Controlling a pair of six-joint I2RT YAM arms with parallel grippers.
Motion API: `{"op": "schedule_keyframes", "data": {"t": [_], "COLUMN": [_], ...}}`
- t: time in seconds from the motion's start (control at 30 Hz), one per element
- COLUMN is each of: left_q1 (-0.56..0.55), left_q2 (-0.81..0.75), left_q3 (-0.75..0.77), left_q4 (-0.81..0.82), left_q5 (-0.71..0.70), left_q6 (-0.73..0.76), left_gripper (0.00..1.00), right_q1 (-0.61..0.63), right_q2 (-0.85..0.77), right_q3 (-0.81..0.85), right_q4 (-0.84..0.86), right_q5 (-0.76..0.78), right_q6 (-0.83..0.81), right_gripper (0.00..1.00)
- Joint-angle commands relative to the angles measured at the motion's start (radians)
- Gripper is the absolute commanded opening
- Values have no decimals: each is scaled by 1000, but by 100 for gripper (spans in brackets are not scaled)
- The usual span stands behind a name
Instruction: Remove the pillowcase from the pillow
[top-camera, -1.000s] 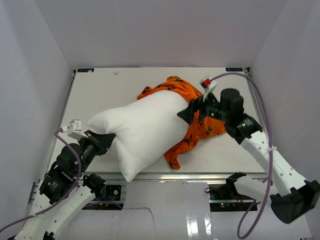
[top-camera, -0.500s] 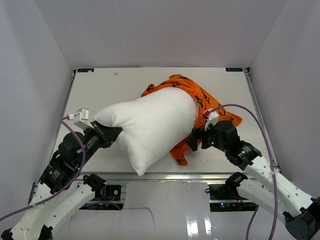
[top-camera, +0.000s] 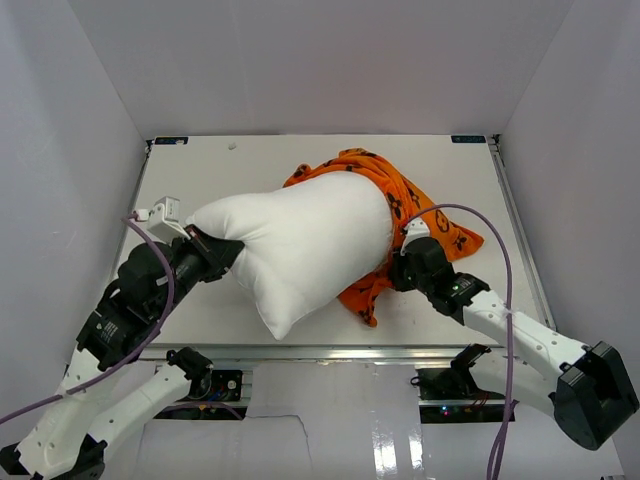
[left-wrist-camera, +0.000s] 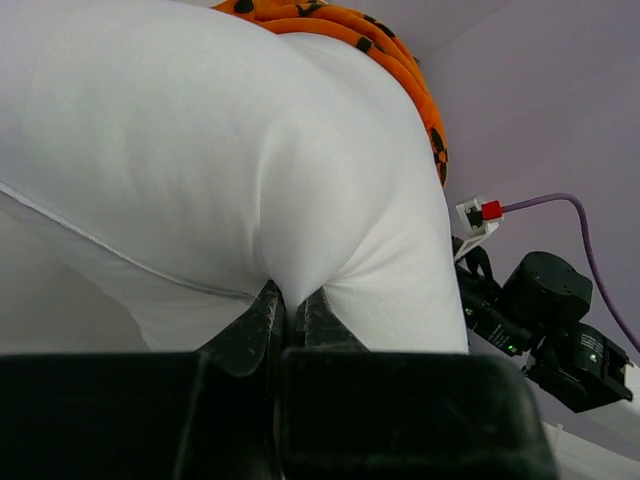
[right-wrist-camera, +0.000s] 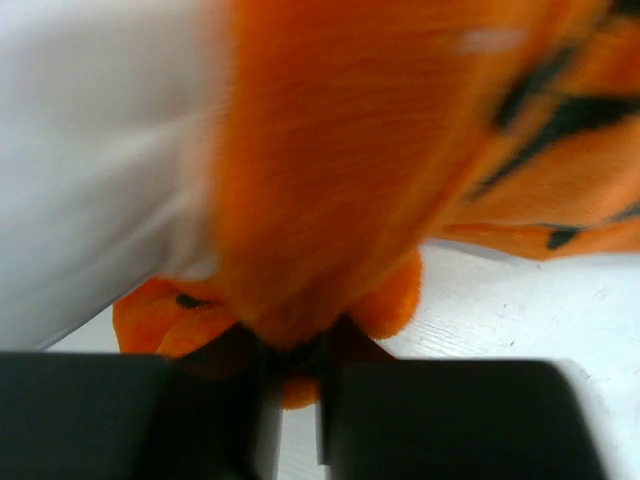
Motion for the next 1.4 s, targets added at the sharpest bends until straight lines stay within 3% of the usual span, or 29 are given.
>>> {"op": "schedule_keyframes", "data": {"t": [0.0, 0.13, 0.37, 0.53, 0.67, 0.77, 0.83, 0.87, 0.9, 0.97, 1.1, 1.17, 1.23, 1.27, 1.37], "left_q1": [5, 5, 5, -35, -101, -135, -136, -136, -136, -136, -136, -136, -136, -136, -136], "left_q2": [36, 83, 62, 10, -42, -105, -140, -141, -133, -122, -173, -225, -239, -242, -240], "left_q3": [155, 382, 537, 514, 448, 308, 162, 125, 69, 22, -93, -160, -190, -197, -243], "left_q4": [64, -64, -206, -261, -266, -191, -122, -112, -112, -120, -86, -48, -34, -31, 10], "left_q5": [-61, -88, -137, -200, -252, -222, -170, -159, -153, -163, -168, -137, -128, -124, -81], "left_q6": [23, 37, 65, 71, 62, 65, 59, 54, 51, 34, -18, -18, -21, -23, -21], "left_gripper": [0, 0, 0, 0, 0, 0, 0, 0, 0, 0, 0, 0, 0, 0, 0], "right_q1": [-52, -204, -576, -744, -787, -783, -778, -778, -776, -773, -772, -760, -703, -668, -473], "right_q2": [66, 130, 263, 368, 409, 336, 217, 177, 143, 74, -20, -29, -3, 14, 136], "right_q3": [-4, -1, 44, 71, 131, 139, 130, 120, 136, 218, 307, 333, 364, 378, 491], "right_q4": [99, 117, 177, 266, 257, 260, 242, 239, 207, 47, -38, -6, 40, 76, 49], "right_q5": [130, 169, 82, -15, -108, -258, -271, -300, -305, -285, -322, -435, -521, -536, -477], "right_q6": [32, 29, 52, 147, 168, 135, 113, 101, 87, 44, -13, -34, -48, -63, -172], "right_gripper": [8, 8, 8, 8, 8, 8, 25, 44, 54, 75, 79, 82, 85, 92, 97]}}
